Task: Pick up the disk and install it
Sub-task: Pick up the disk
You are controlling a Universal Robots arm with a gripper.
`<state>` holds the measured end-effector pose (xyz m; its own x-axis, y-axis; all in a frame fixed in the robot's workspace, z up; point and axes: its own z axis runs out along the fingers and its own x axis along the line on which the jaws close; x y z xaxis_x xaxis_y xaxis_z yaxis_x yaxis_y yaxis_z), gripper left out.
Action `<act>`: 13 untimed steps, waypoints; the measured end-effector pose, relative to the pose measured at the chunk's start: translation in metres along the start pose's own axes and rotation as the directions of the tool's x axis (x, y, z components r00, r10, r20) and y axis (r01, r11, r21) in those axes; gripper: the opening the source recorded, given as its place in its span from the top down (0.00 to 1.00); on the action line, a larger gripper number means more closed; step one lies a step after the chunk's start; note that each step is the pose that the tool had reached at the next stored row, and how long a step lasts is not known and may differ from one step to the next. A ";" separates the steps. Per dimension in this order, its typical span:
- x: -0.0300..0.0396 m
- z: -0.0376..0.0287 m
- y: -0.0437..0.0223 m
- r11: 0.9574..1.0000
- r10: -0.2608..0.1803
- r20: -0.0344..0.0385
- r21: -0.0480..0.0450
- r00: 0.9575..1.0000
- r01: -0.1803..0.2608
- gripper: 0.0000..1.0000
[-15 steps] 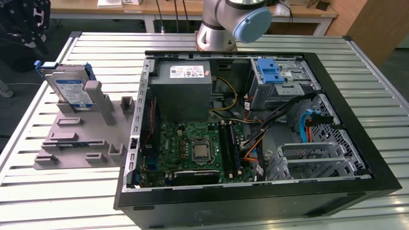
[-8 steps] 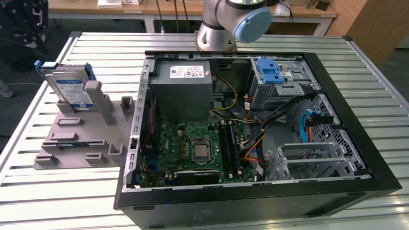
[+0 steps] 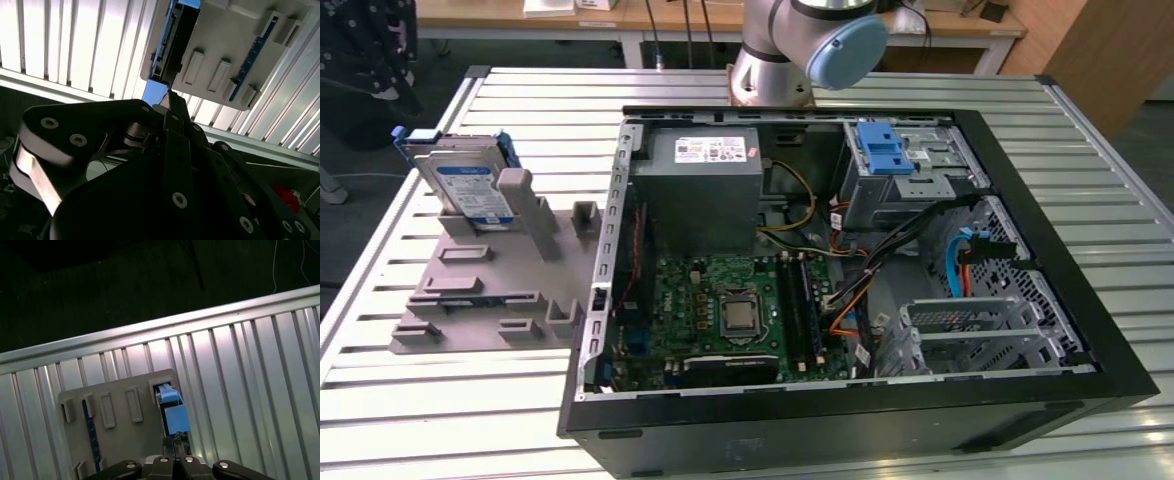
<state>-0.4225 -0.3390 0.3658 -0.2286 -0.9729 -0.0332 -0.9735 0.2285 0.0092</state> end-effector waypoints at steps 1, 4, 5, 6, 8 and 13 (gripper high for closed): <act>0.0001 0.0001 0.0005 1.000 -0.005 0.000 0.000 1.000 0.005 0.89; 0.0002 0.0000 0.0013 1.000 -0.010 0.000 0.000 1.000 0.010 0.89; 0.0002 0.0000 0.0013 1.000 -0.010 0.000 0.001 1.000 0.010 0.89; 0.0003 0.0000 0.0013 1.000 -0.010 0.000 0.001 1.000 0.010 0.89; 0.0003 0.0000 0.0014 1.000 -0.010 0.000 0.001 1.000 0.010 0.89; 0.0003 0.0007 0.0014 1.000 -0.013 0.000 0.002 1.000 0.013 0.89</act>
<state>-0.4239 -0.3390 0.3651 -0.2162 -0.9758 -0.0333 -0.9763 0.2161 0.0072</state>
